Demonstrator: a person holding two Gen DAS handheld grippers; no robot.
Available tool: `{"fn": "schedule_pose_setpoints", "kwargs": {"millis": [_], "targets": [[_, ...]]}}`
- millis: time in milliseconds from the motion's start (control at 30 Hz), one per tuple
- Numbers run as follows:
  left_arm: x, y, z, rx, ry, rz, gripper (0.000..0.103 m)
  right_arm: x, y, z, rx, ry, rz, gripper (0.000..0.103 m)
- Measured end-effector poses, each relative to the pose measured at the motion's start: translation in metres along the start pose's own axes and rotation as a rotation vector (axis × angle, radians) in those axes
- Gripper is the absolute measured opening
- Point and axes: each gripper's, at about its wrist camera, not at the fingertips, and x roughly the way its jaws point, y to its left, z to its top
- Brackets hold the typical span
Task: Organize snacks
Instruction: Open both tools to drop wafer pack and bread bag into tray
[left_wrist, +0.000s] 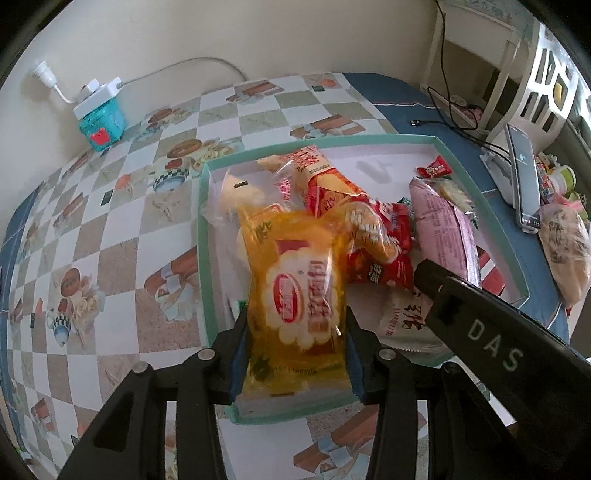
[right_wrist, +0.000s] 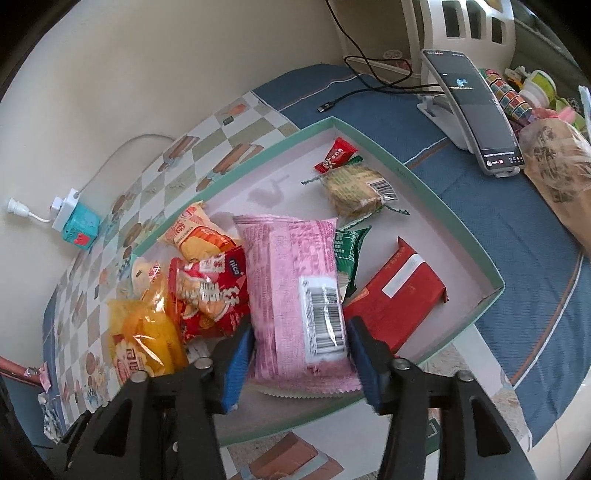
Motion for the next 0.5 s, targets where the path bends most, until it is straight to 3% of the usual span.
{"fn": "schedule_pose_setpoints", "kwargs": {"millis": [33,67,267,333,500], "targets": [[-0.001,0.001,0.001,-0.004,-0.002,-0.001,0.06,-0.001,0.0,0.0,-0.001,-0.002,-0.001,0.064],[-0.003,0.002,0.001,-0.008,-0.006,-0.005,0.063,-0.001,0.001,0.001,-0.004,-0.005,-0.003,0.065],[-0.015,0.005,0.005,-0.012,-0.03,-0.018,0.068,-0.005,0.002,0.002,-0.012,-0.015,0.001,0.074],[-0.018,0.008,0.005,-0.015,-0.034,-0.012,0.08,-0.007,0.001,0.002,-0.007,-0.025,0.005,0.079],[-0.022,0.018,0.006,-0.044,-0.029,-0.004,0.083,-0.013,-0.004,0.003,0.008,-0.044,0.002,0.088]]}}
